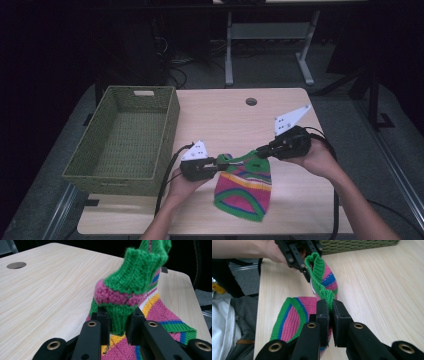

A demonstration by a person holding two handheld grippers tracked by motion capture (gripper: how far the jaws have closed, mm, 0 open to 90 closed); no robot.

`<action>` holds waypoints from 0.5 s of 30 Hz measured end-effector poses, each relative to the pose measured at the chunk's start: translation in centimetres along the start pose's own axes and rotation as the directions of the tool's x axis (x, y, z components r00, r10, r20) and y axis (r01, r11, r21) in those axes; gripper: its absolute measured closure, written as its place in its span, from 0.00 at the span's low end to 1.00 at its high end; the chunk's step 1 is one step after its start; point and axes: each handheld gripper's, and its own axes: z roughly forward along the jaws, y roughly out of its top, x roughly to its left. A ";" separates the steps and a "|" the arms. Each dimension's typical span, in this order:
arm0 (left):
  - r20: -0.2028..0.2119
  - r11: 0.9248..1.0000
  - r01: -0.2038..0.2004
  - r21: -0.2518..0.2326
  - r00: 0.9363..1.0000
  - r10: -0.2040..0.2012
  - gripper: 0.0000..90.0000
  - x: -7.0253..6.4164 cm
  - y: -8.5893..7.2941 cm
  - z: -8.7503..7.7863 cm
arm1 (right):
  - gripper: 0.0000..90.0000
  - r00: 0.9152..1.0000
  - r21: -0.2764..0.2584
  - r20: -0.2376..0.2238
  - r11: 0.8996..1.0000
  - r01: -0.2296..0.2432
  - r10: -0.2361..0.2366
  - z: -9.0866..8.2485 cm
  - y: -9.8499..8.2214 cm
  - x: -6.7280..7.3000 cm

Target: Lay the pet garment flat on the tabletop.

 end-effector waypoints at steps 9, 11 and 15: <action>-0.043 0.999 -0.012 0.029 0.999 0.013 0.87 -1.1 1.3 -0.7 | 0.93 0.999 0.016 0.046 1.000 -0.027 0.026 -1.0 -0.8 -0.2; -0.048 1.000 -0.012 0.019 0.999 0.012 0.87 -1.3 1.6 -1.0 | 0.93 0.998 0.023 0.057 0.999 -0.033 0.032 -1.2 -0.9 -0.2; -0.067 0.999 -0.007 0.032 0.998 0.009 0.88 -1.3 1.7 -1.2 | 0.93 0.996 0.013 0.075 0.999 -0.040 0.039 -1.6 -1.3 -0.1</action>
